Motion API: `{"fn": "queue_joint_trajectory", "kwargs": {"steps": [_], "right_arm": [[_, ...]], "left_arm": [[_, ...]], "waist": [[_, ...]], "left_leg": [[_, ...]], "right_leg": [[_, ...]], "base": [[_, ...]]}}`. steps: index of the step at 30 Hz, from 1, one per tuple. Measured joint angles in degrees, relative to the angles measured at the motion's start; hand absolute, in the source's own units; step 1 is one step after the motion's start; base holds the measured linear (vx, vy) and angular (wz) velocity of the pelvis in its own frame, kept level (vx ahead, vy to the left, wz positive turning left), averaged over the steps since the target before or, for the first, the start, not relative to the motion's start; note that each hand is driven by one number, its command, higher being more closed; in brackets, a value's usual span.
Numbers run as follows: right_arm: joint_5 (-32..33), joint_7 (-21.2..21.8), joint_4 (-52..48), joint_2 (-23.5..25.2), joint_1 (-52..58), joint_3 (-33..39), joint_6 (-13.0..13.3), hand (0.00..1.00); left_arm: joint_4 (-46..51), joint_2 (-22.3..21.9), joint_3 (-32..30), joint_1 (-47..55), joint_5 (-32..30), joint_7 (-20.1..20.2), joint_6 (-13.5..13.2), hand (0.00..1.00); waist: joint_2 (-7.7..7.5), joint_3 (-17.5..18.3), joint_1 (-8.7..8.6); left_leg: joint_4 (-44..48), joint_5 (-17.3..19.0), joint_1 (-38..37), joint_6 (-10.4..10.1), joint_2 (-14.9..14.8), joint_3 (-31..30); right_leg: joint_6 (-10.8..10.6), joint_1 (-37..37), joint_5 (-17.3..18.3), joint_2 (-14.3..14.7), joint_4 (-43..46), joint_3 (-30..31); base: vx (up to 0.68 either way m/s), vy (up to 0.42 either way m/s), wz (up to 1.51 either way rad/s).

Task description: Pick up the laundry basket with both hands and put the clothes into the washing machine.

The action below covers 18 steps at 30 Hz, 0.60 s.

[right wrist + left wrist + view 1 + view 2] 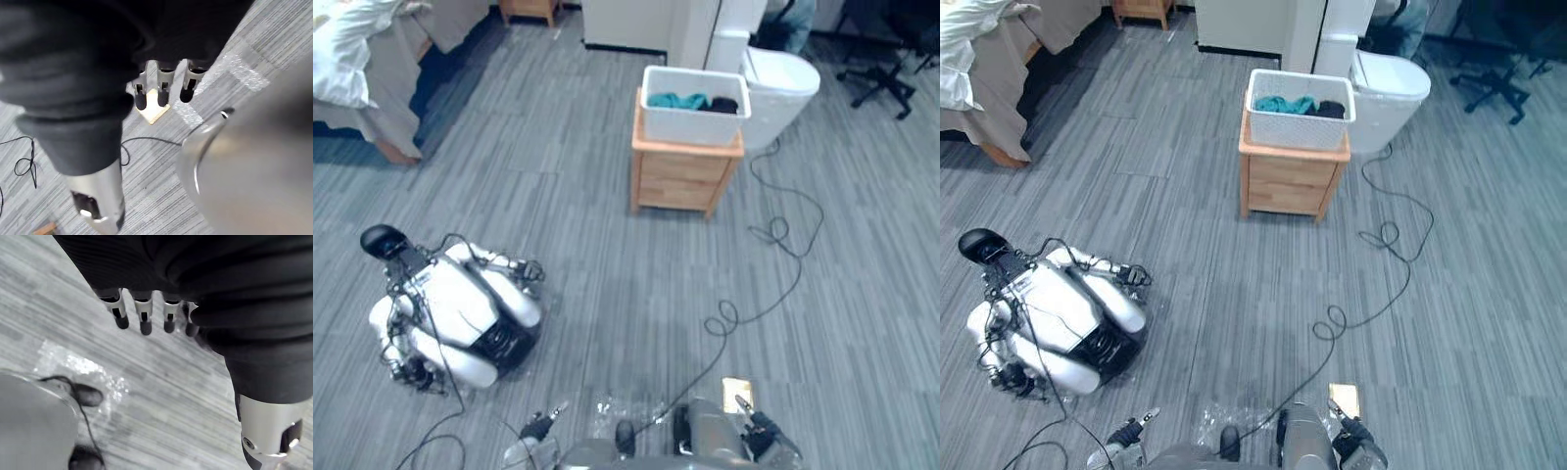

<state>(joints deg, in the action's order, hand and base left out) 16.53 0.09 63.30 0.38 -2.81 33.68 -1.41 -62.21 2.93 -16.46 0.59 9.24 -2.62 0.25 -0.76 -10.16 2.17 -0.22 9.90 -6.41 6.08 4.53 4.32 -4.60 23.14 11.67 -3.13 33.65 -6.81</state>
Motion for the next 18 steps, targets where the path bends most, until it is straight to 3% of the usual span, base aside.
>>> {"fn": "queue_joint_trajectory", "kwargs": {"steps": [3, 4, 5, 6, 7, 8, 9, 11, 12, 14, 15, 16, 18], "right_arm": [[1.1, 0.1, 0.7, 0.8, 0.2, 2.6, 0.0, 0.0], [1.1, 0.1, 0.8, 1.5, 1.1, 4.6, 0.0, 0.0], [1.2, 0.1, 0.7, 2.0, 2.2, 5.9, -0.1, 0.0], [1.4, 0.1, 0.2, 1.8, 3.4, 6.0, -0.1, 0.0], [1.4, 0.1, -0.4, 1.3, 3.8, 5.8, 0.0, 0.0], [1.5, 0.1, -3.0, 1.2, 3.2, 5.6, 0.2, 0.0], [1.6, 0.1, -4.3, 1.3, 2.5, 4.4, 0.4, 0.0], [2.2, 0.2, -4.5, 1.4, 1.1, 1.0, 0.6, 0.0], [2.6, 0.1, -4.5, 1.6, -0.2, -2.3, 0.6, 0.0], [2.7, 0.1, -4.5, 1.9, -1.5, -3.6, 0.9, 0.0], [2.8, 0.0, -4.8, 1.8, -2.4, -4.7, 1.1, 0.0], [3.0, -0.1, -5.4, 1.7, -2.7, -5.3, 1.1, 0.0], [3.2, -0.3, -6.4, 1.2, -3.0, -7.7, 1.0, 0.0]], "left_arm": [[0.1, -0.1, -0.6, -0.9, -0.3, 0.1, 0.0, 0.0], [0.4, -0.7, -1.9, -1.1, -0.6, 0.2, 0.0, 0.0], [1.1, -1.2, -2.8, -0.6, -1.0, 0.3, 0.0, 0.0], [1.4, -2.7, -3.9, -0.4, -1.0, 0.3, 0.0, 0.0], [1.5, -3.4, -4.3, 0.0, -1.0, 0.3, 0.0, 0.0], [2.0, -4.5, -6.5, 0.5, -0.9, 0.6, 0.0, 0.0], [2.3, -5.2, -7.5, 0.5, -0.8, 0.7, 0.0, 0.0], [3.7, -5.3, -7.8, 0.6, -0.5, 1.3, -0.1, 0.0], [4.5, -4.9, -7.0, 0.7, -0.2, 1.4, -0.5, 0.0], [4.6, -4.2, -5.7, 0.7, -0.1, 1.4, -0.6, 0.0], [5.7, -4.4, -5.7, 1.0, 0.6, 1.4, -0.7, 0.0], [5.9, -4.4, -5.6, 1.0, 1.3, 1.3, -0.8, 0.0], [6.0, -4.3, -5.6, 1.3, 1.9, 1.2, -1.3, 0.0]], "waist": [[-0.29, 0.4, -1.08], [-0.24, 0.6, -2.48], [-0.86, 1.0, -2.97], [0.48, 2.1, -2.85], [1.74, 3.0, -2.72], [3.0, 3.3, -2.52], [3.96, 3.0, -1.23], [4.08, 2.5, -0.2], [3.36, 1.8, 0.88], [2.6, 1.7, 1.96], [2.17, 1.5, 2.59], [2.28, 1.5, 3.13], [2.47, 1.5, 3.45]], "left_leg": [[-1.7, 2.6, -3.5, -2.1, -1.0, -1.6], [-0.8, 4.6, -5.1, -5.2, -1.7, -3.3], [2.1, 5.8, -5.8, -7.2, -1.6, -3.6], [10.0, 8.2, -4.1, -9.2, -2.8, -2.0], [16.7, 8.7, -1.3, -9.9, -3.8, -0.6], [38.4, 3.8, 7.4, -10.2, -5.6, 1.7], [51.7, -0.8, 12.3, -11.2, -7.5, 2.1], [70.7, -1.0, 18.9, -11.3, -9.2, 2.0], [76.8, -0.3, 23.3, -10.6, -9.4, 1.7], [74.5, 0.6, 28.1, -9.2, -9.5, 2.0], [68.9, 1.3, 31.8, -8.2, -9.7, 2.0], [65.1, 1.3, 33.4, -8.1, -9.9, 2.1], [48.9, 1.1, 35.1, -8.2, -11.3, 3.2]], "right_leg": [[2.3, 1.6, -4.0, 4.0, -11.8, -2.6], [6.1, 2.1, -5.7, 5.2, -12.0, -2.6], [8.1, 1.8, -7.3, 5.3, -12.7, -2.7], [10.5, 0.2, -9.5, 6.2, -11.8, -3.0], [11.0, -0.6, -9.2, 6.9, -11.8, -3.4], [12.1, -3.5, -7.0, 7.5, -12.1, -2.5], [12.7, -6.8, -5.9, 8.4, -13.0, -1.2], [13.7, -13.6, -4.3, 9.0, -14.0, 0.9], [14.3, -19.4, -3.8, 8.2, -15.8, 3.3], [13.9, -24.3, -3.4, 6.3, -18.5, 5.3], [12.5, -27.0, -2.6, 4.7, -20.0, 6.9], [11.5, -28.0, -1.8, 3.7, -20.5, 7.7], [8.0, -30.9, 0.4, 1.2, -21.9, 9.1]], "base": [[0.46, 0.005, 0.34], [0.62, -0.076, 0.95], [0.81, -0.14, 0.94], [0.72, -0.117, 0.45], [0.89, -0.086, 0.09], [0.76, -0.036, -0.24], [0.75, -0.044, -0.32], [0.7, -0.016, -0.49], [0.7, 0.024, -0.5], [0.52, 0.101, -0.5], [0.51, 0.147, -0.59], [0.51, 0.19, -0.77], [0.47, 0.217, -0.69]]}}
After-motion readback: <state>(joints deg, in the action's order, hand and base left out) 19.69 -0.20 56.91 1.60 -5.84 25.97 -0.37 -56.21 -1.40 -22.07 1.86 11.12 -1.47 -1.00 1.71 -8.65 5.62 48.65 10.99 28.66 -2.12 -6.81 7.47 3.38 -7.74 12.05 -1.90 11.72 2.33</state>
